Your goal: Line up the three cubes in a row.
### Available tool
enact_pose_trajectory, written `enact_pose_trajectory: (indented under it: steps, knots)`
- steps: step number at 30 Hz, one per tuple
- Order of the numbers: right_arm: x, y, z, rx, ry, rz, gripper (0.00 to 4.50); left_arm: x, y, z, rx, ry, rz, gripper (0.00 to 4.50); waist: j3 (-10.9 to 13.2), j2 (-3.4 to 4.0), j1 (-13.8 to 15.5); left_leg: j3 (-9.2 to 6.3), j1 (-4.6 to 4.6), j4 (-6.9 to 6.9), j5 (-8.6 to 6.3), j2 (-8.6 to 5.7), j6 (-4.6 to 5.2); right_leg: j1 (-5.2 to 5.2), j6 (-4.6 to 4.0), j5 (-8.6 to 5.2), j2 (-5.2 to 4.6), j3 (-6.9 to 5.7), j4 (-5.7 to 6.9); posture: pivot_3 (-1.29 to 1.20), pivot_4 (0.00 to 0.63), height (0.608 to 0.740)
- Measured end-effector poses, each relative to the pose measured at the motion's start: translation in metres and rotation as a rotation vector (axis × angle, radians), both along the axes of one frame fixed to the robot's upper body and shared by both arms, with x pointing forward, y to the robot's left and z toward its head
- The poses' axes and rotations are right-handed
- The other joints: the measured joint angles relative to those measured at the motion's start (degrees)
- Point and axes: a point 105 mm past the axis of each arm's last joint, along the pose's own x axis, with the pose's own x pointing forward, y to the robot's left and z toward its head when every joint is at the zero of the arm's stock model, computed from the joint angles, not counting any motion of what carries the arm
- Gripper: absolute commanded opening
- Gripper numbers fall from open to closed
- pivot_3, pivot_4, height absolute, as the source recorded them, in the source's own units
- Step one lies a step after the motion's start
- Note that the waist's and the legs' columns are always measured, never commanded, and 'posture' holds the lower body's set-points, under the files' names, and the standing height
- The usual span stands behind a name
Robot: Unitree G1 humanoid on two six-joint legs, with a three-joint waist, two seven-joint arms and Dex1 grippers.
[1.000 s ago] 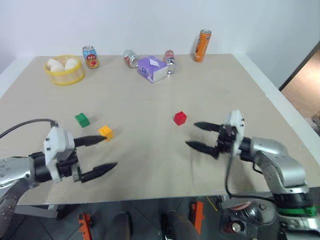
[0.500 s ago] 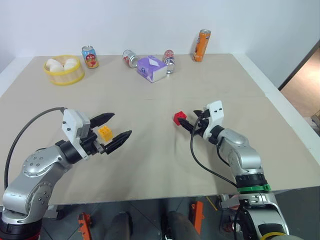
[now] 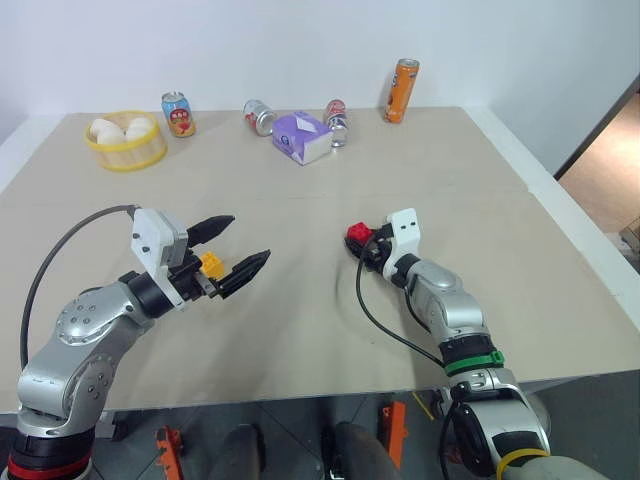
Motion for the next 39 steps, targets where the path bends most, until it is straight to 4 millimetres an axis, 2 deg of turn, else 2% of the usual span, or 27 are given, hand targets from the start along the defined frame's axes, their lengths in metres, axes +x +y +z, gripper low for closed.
enact_pose_trajectory:
  steps: [1,6,8,10,13,15,19,23,29,36,38,39]
  knots:
    - [0.000,0.000,0.001,0.000,-0.004,0.002,1.27,0.000,0.000,0.000,0.002,0.000,0.001,4.50,0.00,0.00,0.00,0.01,0.00,0.00,0.00,0.00,0.00,0.00,0.00,0.00,0.00,0.03,0.00,0.00,0.150,0.740]
    - [-0.001,0.002,0.002,0.007,-0.005,0.030,1.26,-0.003,-0.005,-0.006,0.020,0.014,-0.033,4.50,0.00,0.00,-0.02,0.09,0.02,-0.01,0.00,0.00,0.00,-0.02,0.01,0.01,0.01,0.14,0.00,0.00,0.150,0.740]
    - [-0.010,0.005,0.010,0.020,-0.027,0.156,1.26,-0.013,-0.006,-0.022,0.071,0.069,-0.093,4.50,0.00,0.00,-0.09,0.16,0.04,-0.05,-0.02,0.01,0.03,-0.07,0.01,0.00,0.02,0.24,0.00,0.00,0.150,0.740]
    - [-0.018,0.004,0.019,0.011,-0.055,0.248,1.26,-0.017,-0.005,-0.027,0.102,0.088,-0.118,4.50,0.00,0.01,-0.08,0.16,0.03,-0.05,-0.03,0.02,0.04,-0.08,0.01,0.00,0.03,0.24,-0.01,0.00,0.150,0.740]
    - [-0.047,0.008,0.031,-0.070,-0.095,0.544,1.26,-0.028,-0.001,-0.035,0.176,0.122,-0.188,4.50,0.00,0.00,-0.07,0.20,0.11,-0.06,-0.05,0.04,0.07,-0.05,-0.01,-0.02,0.07,0.22,-0.01,0.00,0.150,0.740]
    - [-0.067,0.007,0.027,-0.118,-0.080,0.726,1.26,-0.039,0.004,-0.045,0.235,0.159,-0.238,4.50,0.00,0.00,-0.06,0.22,0.14,-0.06,-0.05,0.09,0.07,-0.05,-0.07,-0.05,0.09,0.21,-0.01,0.00,0.150,0.740]
    - [-0.091,0.007,0.010,-0.226,-0.051,0.971,1.26,-0.052,0.011,-0.053,0.327,0.182,-0.308,4.50,0.00,0.00,-0.08,0.27,0.23,-0.04,-0.05,0.24,0.07,-0.04,-0.37,-0.13,0.22,0.20,0.00,0.00,0.150,0.740]
    - [-0.096,0.009,-0.010,-0.273,-0.011,1.068,1.26,-0.054,0.012,-0.052,0.347,0.160,-0.320,4.50,0.01,0.01,-0.06,0.30,0.25,0.00,-0.04,0.32,0.08,-0.05,-0.46,-0.08,0.29,0.21,0.00,0.00,0.150,0.740]
    - [-0.084,0.017,-0.010,-0.333,-0.044,1.110,1.26,-0.054,0.015,-0.052,0.352,0.159,-0.309,4.50,0.00,0.00,-0.10,0.36,0.28,-0.04,-0.04,0.40,0.08,-0.06,-0.47,-0.05,0.40,0.30,0.00,0.00,0.150,0.740]
    - [-0.083,0.016,-0.016,-0.355,-0.052,1.124,1.26,-0.054,0.016,-0.053,0.352,0.168,-0.297,4.50,0.00,0.01,-0.07,0.35,0.31,-0.10,-0.06,0.42,0.05,-0.06,-0.45,-0.05,0.41,0.37,0.00,0.00,0.150,0.740]
    - [-0.083,0.016,-0.016,-0.358,-0.056,1.124,2.28,-0.055,0.017,-0.054,0.351,0.172,-0.292,4.50,0.00,0.00,-0.07,0.36,0.34,-0.09,-0.05,0.42,0.06,-0.03,-0.50,-0.07,0.40,0.39,0.01,0.00,0.150,0.740]
    - [-0.083,0.015,-0.017,-0.363,-0.051,1.124,2.63,-0.055,0.017,-0.054,0.351,0.173,-0.290,4.50,0.00,0.00,-0.06,0.37,0.35,-0.08,-0.05,0.41,0.06,-0.02,-0.50,-0.07,0.40,0.39,0.01,0.00,0.150,0.740]
